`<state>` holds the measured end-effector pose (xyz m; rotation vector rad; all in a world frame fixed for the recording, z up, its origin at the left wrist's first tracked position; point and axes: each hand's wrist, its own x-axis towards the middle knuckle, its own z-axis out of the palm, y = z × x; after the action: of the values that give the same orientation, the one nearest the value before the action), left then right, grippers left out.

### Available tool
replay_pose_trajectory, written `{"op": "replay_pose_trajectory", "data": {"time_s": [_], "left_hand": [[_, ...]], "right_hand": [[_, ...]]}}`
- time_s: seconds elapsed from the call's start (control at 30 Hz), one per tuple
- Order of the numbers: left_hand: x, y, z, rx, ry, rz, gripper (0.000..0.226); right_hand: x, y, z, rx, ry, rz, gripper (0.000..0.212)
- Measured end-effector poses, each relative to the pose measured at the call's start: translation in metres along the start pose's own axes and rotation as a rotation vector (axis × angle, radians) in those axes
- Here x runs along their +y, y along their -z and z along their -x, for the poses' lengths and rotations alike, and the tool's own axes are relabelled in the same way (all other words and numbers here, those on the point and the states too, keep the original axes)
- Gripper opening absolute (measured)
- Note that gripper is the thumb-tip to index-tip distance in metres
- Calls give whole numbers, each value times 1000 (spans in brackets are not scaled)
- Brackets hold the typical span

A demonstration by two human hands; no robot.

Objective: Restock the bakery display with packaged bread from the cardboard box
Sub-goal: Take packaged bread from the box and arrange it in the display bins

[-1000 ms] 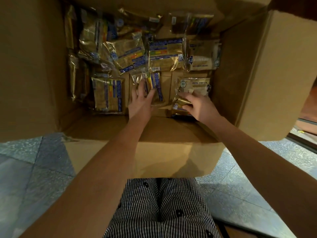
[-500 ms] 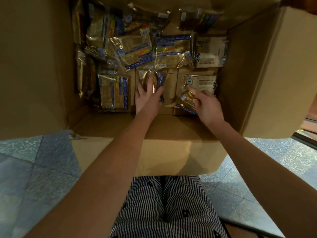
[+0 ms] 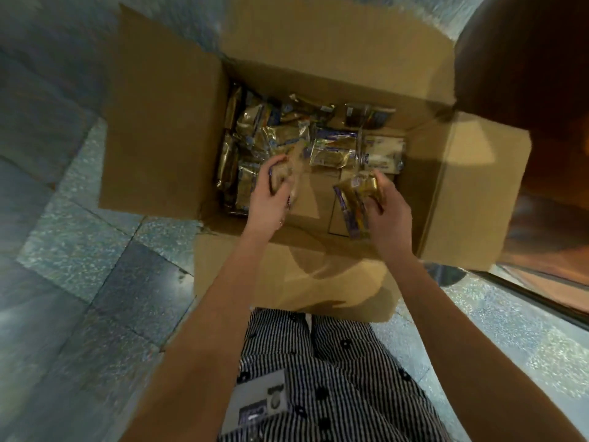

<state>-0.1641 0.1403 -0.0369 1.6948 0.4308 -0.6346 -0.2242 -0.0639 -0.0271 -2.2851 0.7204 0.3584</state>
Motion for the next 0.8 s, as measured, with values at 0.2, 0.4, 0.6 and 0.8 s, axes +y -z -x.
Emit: {"op": "replay_pose_trajectory", "data": {"time_s": [0.2,0.4,0.6,0.8], "left_hand": [[24,25,75,122,-54,180,37],[25,17,163,452,-136,115,48],[10,-16,271,697,-275,106,54],[-34,-22,359,987,-195,174,51]], "right_hand": [[-36,54,39,-72,241,-146,55],[-56,103,75,-321,527,-31,56],[-66,123,122,-341,781,-106,54],[-74,98,184,-481,973,-57,55]]}}
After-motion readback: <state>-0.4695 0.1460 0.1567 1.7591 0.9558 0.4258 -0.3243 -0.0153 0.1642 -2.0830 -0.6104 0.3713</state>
